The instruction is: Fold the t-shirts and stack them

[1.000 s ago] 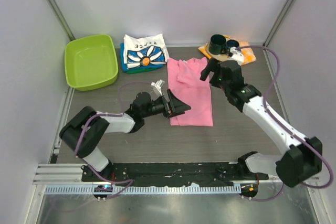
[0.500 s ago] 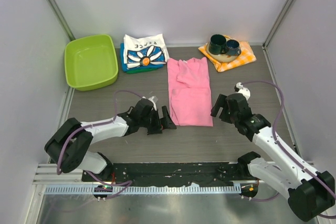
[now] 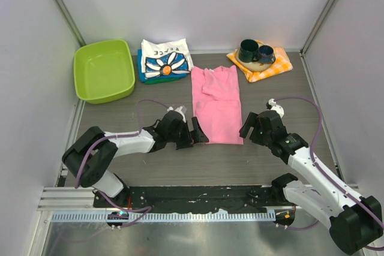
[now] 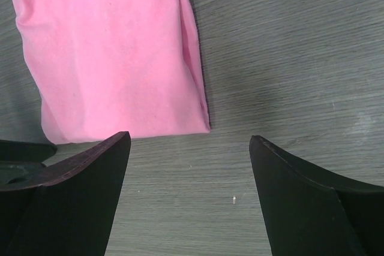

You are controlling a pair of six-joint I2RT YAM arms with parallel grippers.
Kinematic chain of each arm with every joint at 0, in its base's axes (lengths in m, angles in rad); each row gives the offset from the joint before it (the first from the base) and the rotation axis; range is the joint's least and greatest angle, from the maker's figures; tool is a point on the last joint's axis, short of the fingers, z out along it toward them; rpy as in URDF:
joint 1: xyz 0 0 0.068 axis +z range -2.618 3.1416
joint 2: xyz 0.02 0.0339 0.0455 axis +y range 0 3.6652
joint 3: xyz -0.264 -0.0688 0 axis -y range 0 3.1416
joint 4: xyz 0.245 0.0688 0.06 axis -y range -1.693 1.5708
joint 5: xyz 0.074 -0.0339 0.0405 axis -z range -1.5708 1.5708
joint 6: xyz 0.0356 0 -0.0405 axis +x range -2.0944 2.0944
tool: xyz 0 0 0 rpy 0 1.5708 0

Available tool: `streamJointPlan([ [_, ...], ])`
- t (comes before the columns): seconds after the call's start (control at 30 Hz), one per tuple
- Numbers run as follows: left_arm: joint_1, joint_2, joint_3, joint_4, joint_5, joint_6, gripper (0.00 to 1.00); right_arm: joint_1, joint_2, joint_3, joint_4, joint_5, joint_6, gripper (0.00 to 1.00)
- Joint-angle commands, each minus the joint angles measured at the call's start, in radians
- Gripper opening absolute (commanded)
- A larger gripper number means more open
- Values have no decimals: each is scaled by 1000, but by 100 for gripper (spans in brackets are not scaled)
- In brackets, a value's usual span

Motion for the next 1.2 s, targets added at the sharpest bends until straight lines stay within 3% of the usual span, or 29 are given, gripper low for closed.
streamJointPlan([
  [0.0, 16, 97, 13, -134, -146, 39, 100, 2, -16, -8, 45, -13, 18, 86],
  [0.2, 39, 155, 22, -114, -135, 39, 100, 2, -22, -14, 49, -25, 20, 84],
  [0.4, 53, 219, 17, -74, -103, 33, 85, 0, -22, -14, 52, -28, 18, 84],
  [0.7, 53, 252, 16, -39, -78, 36, 46, 0, 5, -32, 71, -54, 21, 84],
  [0.73, 53, 256, 16, -33, -74, 38, 37, 2, 10, -40, 78, -61, 23, 84],
  [0.87, 55, 263, 13, -20, -68, 38, 17, 2, 21, -57, 89, -67, 31, 84],
  [0.9, 55, 261, 11, -20, -69, 36, 0, 2, 22, -61, 89, -71, 34, 84],
  [1.03, 61, 249, -6, -16, -68, 36, 0, 2, 34, -98, 137, -82, 50, 82],
  [1.17, 66, 223, -23, -13, -68, 35, 0, 0, 71, -142, 206, -102, 84, 73],
])
